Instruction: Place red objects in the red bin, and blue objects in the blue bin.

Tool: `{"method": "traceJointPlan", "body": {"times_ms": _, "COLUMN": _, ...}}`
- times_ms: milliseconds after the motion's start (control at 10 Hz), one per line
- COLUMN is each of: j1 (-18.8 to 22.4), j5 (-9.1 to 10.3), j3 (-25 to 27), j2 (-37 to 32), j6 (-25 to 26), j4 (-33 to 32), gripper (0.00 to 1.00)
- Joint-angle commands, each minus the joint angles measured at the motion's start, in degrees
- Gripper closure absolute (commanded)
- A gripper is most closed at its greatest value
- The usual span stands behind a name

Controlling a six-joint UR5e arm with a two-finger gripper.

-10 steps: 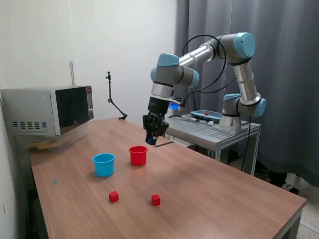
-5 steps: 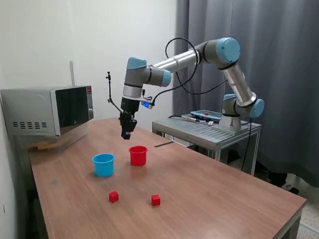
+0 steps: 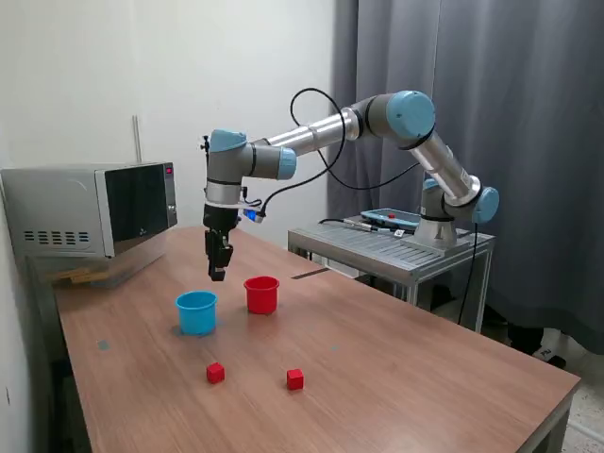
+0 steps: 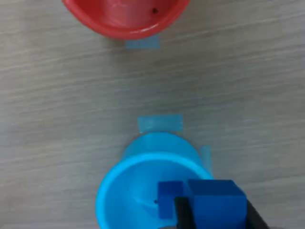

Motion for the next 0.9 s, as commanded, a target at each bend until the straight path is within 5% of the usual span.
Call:
{"method": "traceJointPlan", "body": {"times_ms": 0, "j1": -1.37, "j5": 0.06, "j3": -2.58, "j2": 2.90, "j6": -0.39, "j4": 1.25, "gripper": 1.00}}
{"method": "traceJointPlan", "body": {"times_ms": 800, "j1": -2.17, "j5": 2.07, "j3": -7.25, "j2": 6.25, "j6": -4.17, "j4": -0.24, "gripper": 1.00}}
